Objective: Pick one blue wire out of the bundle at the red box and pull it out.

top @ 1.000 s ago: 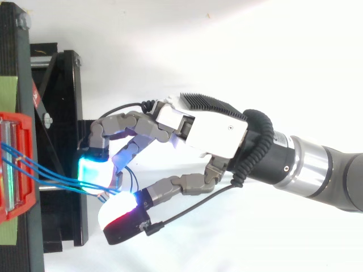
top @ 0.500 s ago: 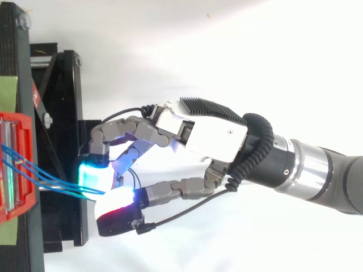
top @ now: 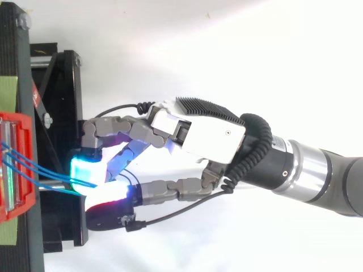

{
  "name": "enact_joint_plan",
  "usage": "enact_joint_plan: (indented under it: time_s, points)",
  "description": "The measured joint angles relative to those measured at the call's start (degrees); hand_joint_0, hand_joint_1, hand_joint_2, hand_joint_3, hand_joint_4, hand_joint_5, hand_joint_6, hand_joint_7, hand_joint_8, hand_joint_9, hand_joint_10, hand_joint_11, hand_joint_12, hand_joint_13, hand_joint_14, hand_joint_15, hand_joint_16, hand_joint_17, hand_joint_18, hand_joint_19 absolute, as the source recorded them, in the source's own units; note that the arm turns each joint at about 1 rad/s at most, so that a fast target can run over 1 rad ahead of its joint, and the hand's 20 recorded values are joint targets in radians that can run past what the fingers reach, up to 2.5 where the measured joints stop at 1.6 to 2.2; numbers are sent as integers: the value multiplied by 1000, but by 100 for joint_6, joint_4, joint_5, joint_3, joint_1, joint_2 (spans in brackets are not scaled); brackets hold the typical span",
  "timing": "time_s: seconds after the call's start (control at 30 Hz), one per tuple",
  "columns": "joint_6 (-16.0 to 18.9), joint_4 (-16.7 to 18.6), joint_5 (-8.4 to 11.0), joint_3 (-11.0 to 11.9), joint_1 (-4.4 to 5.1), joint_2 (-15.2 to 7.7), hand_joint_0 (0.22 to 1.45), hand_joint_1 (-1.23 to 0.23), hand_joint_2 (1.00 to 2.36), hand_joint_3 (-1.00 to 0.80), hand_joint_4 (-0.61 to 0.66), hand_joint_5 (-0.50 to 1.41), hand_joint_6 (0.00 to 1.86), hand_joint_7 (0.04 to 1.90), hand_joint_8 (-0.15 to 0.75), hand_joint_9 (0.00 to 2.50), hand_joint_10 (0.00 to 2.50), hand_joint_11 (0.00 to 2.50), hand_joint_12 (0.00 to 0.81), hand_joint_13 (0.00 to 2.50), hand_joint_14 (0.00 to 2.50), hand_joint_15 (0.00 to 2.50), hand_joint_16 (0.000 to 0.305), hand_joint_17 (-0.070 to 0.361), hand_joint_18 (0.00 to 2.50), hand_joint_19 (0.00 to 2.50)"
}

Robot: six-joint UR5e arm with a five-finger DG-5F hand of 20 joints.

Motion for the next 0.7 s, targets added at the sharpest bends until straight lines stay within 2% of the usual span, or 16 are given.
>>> enact_joint_plan:
  time_s: [0.13,0.27,0.5,0.7]
  points:
    - [27,-19,-5,17,-4,11,617,-661,1002,-40,266,-52,521,1440,275,1070,23,673,400,626,14,326,64,145,544,310]
    - [41,-23,-6,30,-13,20,592,-759,1005,-74,235,-134,750,1115,278,1046,21,745,400,619,13,332,65,146,547,292]
    - [44,-24,-10,69,-22,24,583,-814,1012,-299,203,-160,831,1124,241,1001,27,794,348,567,15,346,54,121,456,334]
    - [73,-44,-13,74,-25,40,592,-811,1009,-374,199,-142,841,1161,241,1031,27,803,345,571,14,343,53,119,457,336]
